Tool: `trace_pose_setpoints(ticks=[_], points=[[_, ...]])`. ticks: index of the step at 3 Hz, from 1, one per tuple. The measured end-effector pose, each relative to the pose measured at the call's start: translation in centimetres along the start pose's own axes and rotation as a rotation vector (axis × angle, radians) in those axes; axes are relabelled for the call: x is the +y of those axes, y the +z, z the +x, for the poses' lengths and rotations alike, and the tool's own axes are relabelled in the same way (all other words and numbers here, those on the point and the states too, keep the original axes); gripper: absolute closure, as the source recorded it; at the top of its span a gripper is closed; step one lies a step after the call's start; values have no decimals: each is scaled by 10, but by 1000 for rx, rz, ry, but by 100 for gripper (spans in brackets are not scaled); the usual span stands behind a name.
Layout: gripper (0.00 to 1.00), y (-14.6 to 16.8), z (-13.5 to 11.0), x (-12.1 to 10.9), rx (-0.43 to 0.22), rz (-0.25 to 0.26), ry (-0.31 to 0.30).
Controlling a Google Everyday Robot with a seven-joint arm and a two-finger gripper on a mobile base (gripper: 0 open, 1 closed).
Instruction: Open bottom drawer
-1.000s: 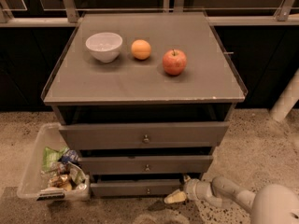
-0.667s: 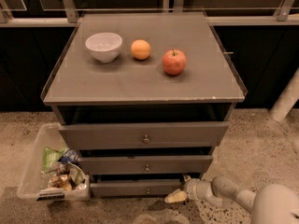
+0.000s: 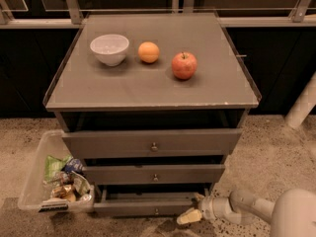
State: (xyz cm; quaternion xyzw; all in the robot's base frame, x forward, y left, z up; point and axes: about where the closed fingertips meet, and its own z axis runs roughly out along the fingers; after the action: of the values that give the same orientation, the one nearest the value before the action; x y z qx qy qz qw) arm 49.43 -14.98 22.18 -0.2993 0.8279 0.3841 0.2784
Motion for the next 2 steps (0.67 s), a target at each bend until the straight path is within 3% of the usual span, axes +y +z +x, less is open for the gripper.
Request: trace_pose_setpoints(ticks=[1, 2], points=[[0, -14, 15, 42, 30, -82, 89], [0, -14, 15, 42, 30, -82, 89]])
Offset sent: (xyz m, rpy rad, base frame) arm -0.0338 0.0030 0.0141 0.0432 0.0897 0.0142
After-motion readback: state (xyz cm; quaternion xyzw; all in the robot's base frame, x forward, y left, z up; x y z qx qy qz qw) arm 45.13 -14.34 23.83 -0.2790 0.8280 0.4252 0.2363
